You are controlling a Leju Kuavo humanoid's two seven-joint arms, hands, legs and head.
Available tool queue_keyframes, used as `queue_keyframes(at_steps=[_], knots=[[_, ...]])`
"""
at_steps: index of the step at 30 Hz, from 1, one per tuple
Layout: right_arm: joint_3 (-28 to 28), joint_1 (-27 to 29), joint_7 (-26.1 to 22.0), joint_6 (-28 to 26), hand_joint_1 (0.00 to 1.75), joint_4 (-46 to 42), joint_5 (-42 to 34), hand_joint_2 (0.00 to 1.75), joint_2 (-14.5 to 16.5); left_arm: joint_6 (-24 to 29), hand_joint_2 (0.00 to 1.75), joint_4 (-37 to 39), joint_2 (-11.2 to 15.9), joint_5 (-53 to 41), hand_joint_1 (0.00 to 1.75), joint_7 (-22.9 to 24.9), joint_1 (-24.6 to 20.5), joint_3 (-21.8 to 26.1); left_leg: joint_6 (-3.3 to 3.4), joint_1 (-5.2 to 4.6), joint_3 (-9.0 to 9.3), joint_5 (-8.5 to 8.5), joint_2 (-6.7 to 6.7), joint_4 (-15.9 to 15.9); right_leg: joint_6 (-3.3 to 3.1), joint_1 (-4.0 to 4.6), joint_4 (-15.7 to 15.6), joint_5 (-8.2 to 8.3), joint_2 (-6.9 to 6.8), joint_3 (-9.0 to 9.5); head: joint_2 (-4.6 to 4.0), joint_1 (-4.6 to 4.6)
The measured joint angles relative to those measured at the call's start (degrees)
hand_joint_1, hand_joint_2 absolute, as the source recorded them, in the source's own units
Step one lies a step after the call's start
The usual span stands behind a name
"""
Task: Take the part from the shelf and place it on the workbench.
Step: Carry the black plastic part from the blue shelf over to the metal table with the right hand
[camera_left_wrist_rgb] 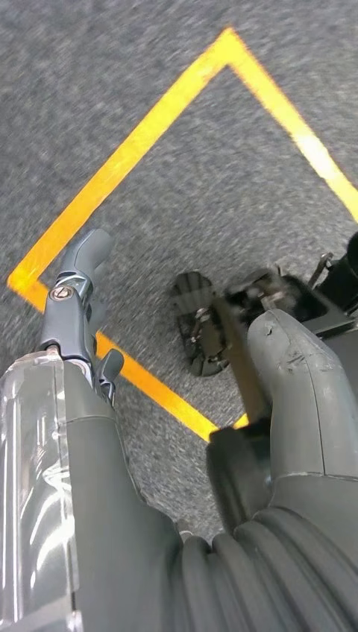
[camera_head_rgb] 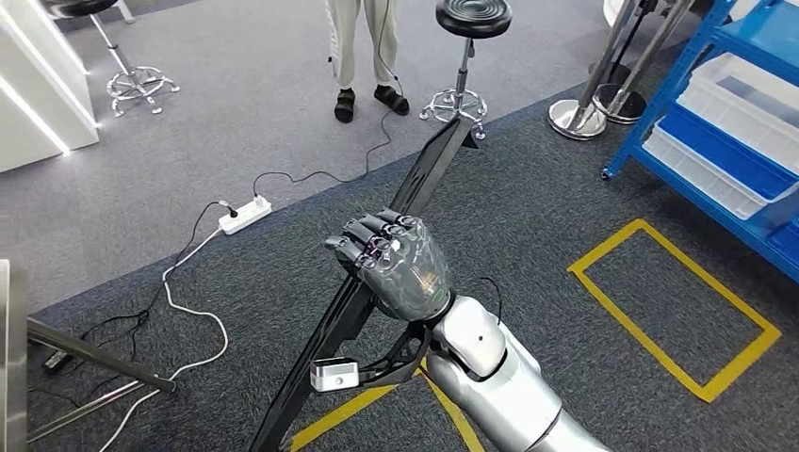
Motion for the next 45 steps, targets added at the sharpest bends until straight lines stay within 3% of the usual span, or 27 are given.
queue_keyframes(at_steps=[2, 4, 6, 8, 10, 12, 13, 14, 17, 19, 21, 23, 24, 26, 28, 29, 30, 32, 34, 36, 37, 39, 40, 42, 43, 44, 45], knots=[[0.0, 0.0, 0.0, 0.0, 1.75, -0.2, 0.0, 1.75, 0.0, -0.5, 1.75, 0.0, 0.0, 0.4, 0.0, -0.4, 0.1, 0.0, -0.32, -0.04, -0.21, -0.23, -1.13, 0.5, -0.32, -0.22, -5.9, 2.73, 2.19, 2.41, 0.0, -0.01], [0.0, 0.1, -0.1, 0.0, 1.75, -0.5, -0.2, 1.75, 0.0, -1.1, 1.75, 0.0, 0.0, 0.6, 0.0, -0.8, 0.3, 0.1, -0.95, 0.07, -0.67, -0.3, -2.38, 0.8, -0.62, -0.21, -9.3, 3.61, 3.86, 3.77, 0.0, 0.0], [0.0, 0.2, -0.4, 0.0, 1.75, -0.8, -0.5, 1.75, 0.0, -1.4, 1.75, 0.0, 0.1, 0.6, 0.0, -1.0, 0.8, 0.2, -1.69, 0.27, -1.0, -0.17, -3.32, 0.7, -0.96, -0.13, -9.7, 3.57, 3.1, 4.02, 0.0, 0.01], [0.1, 0.2, -0.6, 0.0, 1.75, -1.1, -0.6, 1.75, 0.0, -1.5, 1.75, 0.0, 0.2, 0.5, 0.0, -1.2, 1.2, 0.2, -2.27, 0.12, -1.61, -0.97, -1.36, 2.0, -1.57, -0.36, -10.2, 3.74, 1.75, 4.52, 0.0, -0.11], [0.1, 0.2, -0.6, 0.0, 1.75, -1.3, -0.8, 1.75, 0.1, -1.5, 1.75, 0.0, 0.2, 0.5, 0.0, -1.2, 1.2, 0.2, -2.78, 0.11, -4.2, -3.83, 2.06, 7.5, -2.11, -0.37, -10.6, 3.69, 0.15, 4.94, 0.0, -0.26], [0.1, 0.4, -0.6, 0.0, 1.75, -1.3, -0.9, 1.75, 0.1, -1.5, 1.75, 0.0, 0.2, 0.5, 0.0, -1.2, 1.1, 0.3, -3.23, 0.39, -7.75, -6.67, 3.37, 14.5, -2.32, -0.21, -10.6, 3.49, -1.55, 5.04, 0.0, -0.3], [0.1, 0.5, -0.6, 0.0, 1.75, -1.3, -0.9, 1.75, 0.1, -1.5, 1.75, 0.0, 0.2, 0.5, 0.0, -1.2, 1.2, 0.3, -3.37, 0.49, -8.53, -6.78, 3.57, 15.9, -2.31, -0.19, -10.5, 3.38, -2.36, 5.08, 0.0, -0.3], [0.1, 0.6, -0.6, 0.0, 1.75, -1.3, -0.9, 1.75, 0.1, -1.5, 1.75, 0.0, 0.3, 0.5, 0.0, -1.2, 1.3, 0.3, -3.44, 0.57, -8.14, -5.84, 3.78, 15.2, -2.24, -0.19, -10.5, 3.27, -3.1, 5.16, 0.0, -0.3], [0.1, 0.6, -0.6, 0.0, 1.75, -1.5, -0.9, 1.75, 0.1, -1.5, 1.75, 0.0, 0.4, 0.5, 0.0, -1.2, 1.4, 0.3, -3.02, 0.37, -2.24, -1.02, 6.17, 4.3, -1.68, -0.03, -10.4, 2.72, -5.07, 5.76, 0.0, -0.3], [0.1, 0.5, -0.6, 0.0, 1.75, -1.6, -0.9, 1.75, 0.1, -1.5, 1.75, 0.0, 0.4, 0.5, 0.0, -1.3, 1.2, 0.3, -2.25, -0.09, -0.38, -0.35, 7.21, 0.6, -1.11, 0.24, -10.5, 2.47, -6.04, 6.06, 0.0, -0.28], [0.1, 0.5, -0.7, 0.0, 1.75, -1.7, -0.9, 1.75, 0.1, -1.5, 1.75, 0.0, 0.4, 0.5, 0.0, -1.3, 1.3, 0.4, -1.44, -0.3, -0.36, -0.31, 6.12, 0.4, -0.44, 0.35, -10.8, 2.36, -6.92, 6.33, 0.0, -0.26], [0.1, 0.5, -0.7, 0.0, 1.75, -1.8, -0.9, 1.75, 0.1, -1.5, 1.75, 0.0, 0.4, 0.6, 0.0, -1.2, 1.5, 0.4, -0.65, -0.11, -0.05, -0.01, 5.0, -0.2, 0.16, 0.16, -9.8, 1.36, -5.7, 6.23, 0.0, -0.24], [0.1, 0.5, -0.7, 0.0, 1.75, -1.8, -0.9, 1.75, 0.1, -1.5, 1.75, 0.0, 0.4, 0.5, 0.0, -1.2, 1.4, 0.4, -0.24, 0.03, 0.13, 0.16, 4.48, -0.5, 0.3, 0.05, -7.9, 0.1, -4.28, 5.47, 0.0, -0.22], [0.0, 0.7, -0.9, 0.0, 1.75, -1.9, -0.9, 1.75, 0.0, -1.5, 1.75, 0.0, 0.4, 0.4, 0.0, -1.0, 1.3, 0.4, 0.26, 0.07, 0.14, 0.27, 3.37, -0.6, 0.31, -0.03, -1.0, -3.37, -1.41, 2.11, 0.0, -0.2], [-0.1, 1.2, -1.3, 0.0, 1.75, -1.9, -0.9, 1.75, -0.2, -1.5, 1.75, 0.0, 0.5, 0.3, 0.0, -0.8, 1.2, 0.5, 0.4, -0.07, 0.11, 0.25, 1.95, -0.5, 0.3, 0.03, 4.7, -4.9, -0.57, -1.11, 0.0, -0.2], [-0.1, 1.4, -1.5, 0.0, 1.75, -2.0, -0.9, 1.75, -0.2, -1.4, 1.75, 0.0, 0.5, 0.2, 0.0, -0.6, 1.2, 0.5, 0.39, -0.12, 0.1, 0.22, 1.14, -0.4, 0.24, 0.03, 4.7, -3.93, -0.44, -1.44, 0.0, -0.2], [-0.2, 1.6, -1.7, 0.0, 1.75, -2.1, -0.9, 1.75, -0.2, -1.4, 1.75, 0.0, 0.6, 0.0, 0.0, -0.5, 1.2, 0.5, 0.33, -0.14, 0.1, 0.17, 0.32, -0.2, 0.12, 0.02, 2.4, -1.95, -0.24, -0.63, 0.0, -0.2], [-0.5, 1.7, -2.0, 0.0, 1.75, -2.4, -0.8, 1.75, -0.2, -1.4, 1.75, 0.0, 0.6, -0.3, 0.0, -0.4, 1.1, 0.5, 0.07, -0.2, -0.05, -0.05, -1.23, 0.2, -0.33, -0.05, -5.3, 2.24, 1.77, 2.5, 0.0, -0.2], [-0.9, 1.8, -2.0, 0.0, 1.75, -2.8, -0.6, 1.75, -0.3, -1.4, 1.75, 0.0, 0.7, -0.4, 0.0, -0.3, 1.0, 0.5, -0.49, -0.11, -0.43, -0.15, -2.48, 0.5, -0.65, -0.01, -9.6, 3.59, 3.5, 4.28, 0.0, -0.2], [-1.1, 1.8, -2.0, 0.0, 1.75, -3.0, -0.2, 1.75, -0.2, -1.4, 1.75, 0.0, 0.8, -0.5, 0.0, -0.3, 1.0, 0.5, -1.27, 0.09, -0.7, 0.0, -3.54, 0.4, -1.0, 0.07, -10.2, 3.54, 2.89, 4.59, 0.0, -0.19], [-1.2, 1.8, -1.9, 0.0, 1.75, -3.1, 0.0, 1.75, -0.2, -1.4, 1.75, 0.0, 0.8, -0.6, 0.0, -0.3, 1.1, 0.5, -1.57, 0.11, -0.77, -0.06, -3.09, 0.5, -1.3, 0.0, -10.5, 3.67, 2.27, 4.9, 0.0, -0.2], [-1.2, 1.8, -1.8, 0.0, 1.75, -3.4, 0.2, 1.75, -0.1, -1.4, 1.75, 0.0, 0.9, -0.6, 0.0, -0.3, 1.1, 0.5, -2.18, -0.02, -1.89, -1.53, -0.19, 3.0, -1.97, -0.24, -11.3, 3.87, 0.83, 5.66, 0.0, -0.25], [-1.2, 1.8, -1.7, 0.0, 1.75, -3.4, 0.3, 1.75, 0.0, -1.4, 1.75, 0.0, 0.9, -0.6, 0.0, -0.3, 1.0, 0.5, -2.46, 0.05, -3.25, -3.05, 1.61, 6.0, -2.21, -0.16, -11.5, 3.84, 0.02, 5.93, 0.0, -0.28], [-1.3, 1.9, -1.5, 0.0, 1.75, -3.5, 0.4, 1.75, -0.1, -1.4, 1.75, 0.0, 0.9, -0.6, 0.0, -0.4, 0.8, 0.5, -3.13, 0.39, -6.96, -6.13, 3.17, 13.2, -2.48, -0.01, -11.5, 3.57, -1.65, 6.12, 0.0, -0.31], [-1.3, 1.9, -1.4, 0.0, 1.75, -3.5, 0.5, 1.75, -0.1, -1.4, 1.75, 0.0, 0.9, -0.6, 0.0, -0.4, 0.8, 0.5, -3.38, 0.59, -8.12, -6.55, 3.4, 15.3, -2.45, 0.02, -11.4, 3.42, -2.43, 6.16, 0.0, -0.31], [-1.3, 1.9, -1.3, 0.0, 1.75, -3.5, 0.7, 1.75, -0.1, -1.4, 1.75, 0.0, 0.9, -0.6, 0.0, -0.4, 0.8, 0.5, -3.58, 0.77, -8.23, -5.9, 3.62, 15.3, -2.36, 0.01, -11.3, 3.22, -3.21, 6.24, 0.0, -0.32], [-1.3, 1.9, -1.2, 0.0, 1.75, -3.5, 0.8, 1.75, -0.1, -1.4, 1.75, 0.0, 0.9, -0.6, 0.0, -0.4, 0.9, 0.5, -3.71, 0.89, -7.09, -4.28, 4.06, 13.0, -2.19, -0.02, -11.2, 2.99, -3.94, 6.39, 0.0, -0.32]])
